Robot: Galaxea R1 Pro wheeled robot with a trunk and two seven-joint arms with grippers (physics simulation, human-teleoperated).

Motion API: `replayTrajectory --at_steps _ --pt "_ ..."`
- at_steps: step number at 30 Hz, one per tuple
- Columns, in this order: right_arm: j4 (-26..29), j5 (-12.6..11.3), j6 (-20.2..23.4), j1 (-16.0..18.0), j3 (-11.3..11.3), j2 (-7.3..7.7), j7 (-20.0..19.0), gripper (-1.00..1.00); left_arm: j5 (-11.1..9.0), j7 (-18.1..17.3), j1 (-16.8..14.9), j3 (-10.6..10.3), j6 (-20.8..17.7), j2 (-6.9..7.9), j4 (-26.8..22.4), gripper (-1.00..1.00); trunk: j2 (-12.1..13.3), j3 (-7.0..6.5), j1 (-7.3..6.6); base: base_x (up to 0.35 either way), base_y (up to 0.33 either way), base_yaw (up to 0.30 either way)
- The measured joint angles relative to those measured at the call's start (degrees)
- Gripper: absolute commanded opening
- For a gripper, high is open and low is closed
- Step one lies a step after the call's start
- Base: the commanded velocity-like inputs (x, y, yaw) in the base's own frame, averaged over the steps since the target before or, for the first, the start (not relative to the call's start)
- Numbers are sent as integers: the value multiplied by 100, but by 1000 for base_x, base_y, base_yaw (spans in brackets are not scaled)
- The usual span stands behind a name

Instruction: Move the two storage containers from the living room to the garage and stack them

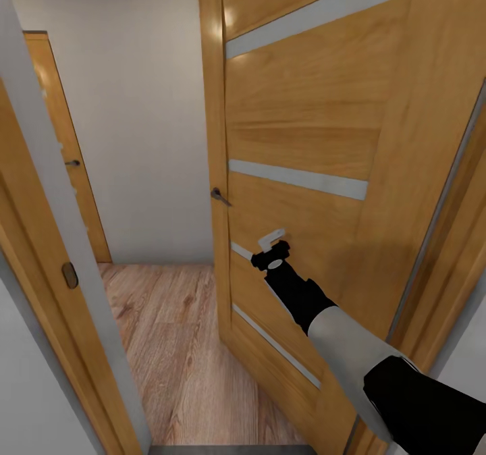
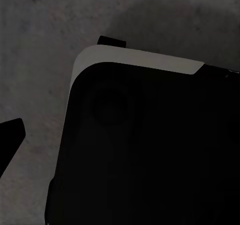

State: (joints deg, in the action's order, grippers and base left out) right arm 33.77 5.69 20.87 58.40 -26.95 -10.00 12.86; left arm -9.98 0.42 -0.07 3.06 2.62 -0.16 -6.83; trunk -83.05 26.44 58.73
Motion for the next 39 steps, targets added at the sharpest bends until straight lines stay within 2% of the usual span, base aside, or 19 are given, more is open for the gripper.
replayTrajectory --at_steps 6,11,13,18,39 --pt "82 -2 2 0 0 0 3 100 0 0 -1 -4 0 0 0 100 0 0 -2 96 0 0" --pt "166 -3 5 0 3 0 4 100 -4 0 -1 -4 -4 5 0 100 -1 0 -3 264 0 0" --pt "173 -106 -10 -4 -6 0 -43 100 -6 0 -3 -3 -3 7 2 100 -3 1 -4 302 0 0" --pt "180 -63 -5 -3 -1 0 -23 100 -8 0 -2 -6 0 9 1 100 -1 1 -3 302 0 0" --pt "109 -29 33 -2 53 0 331 100 -9 0 -2 -3 -1 9 1 100 -1 0 -2 224 0 0"
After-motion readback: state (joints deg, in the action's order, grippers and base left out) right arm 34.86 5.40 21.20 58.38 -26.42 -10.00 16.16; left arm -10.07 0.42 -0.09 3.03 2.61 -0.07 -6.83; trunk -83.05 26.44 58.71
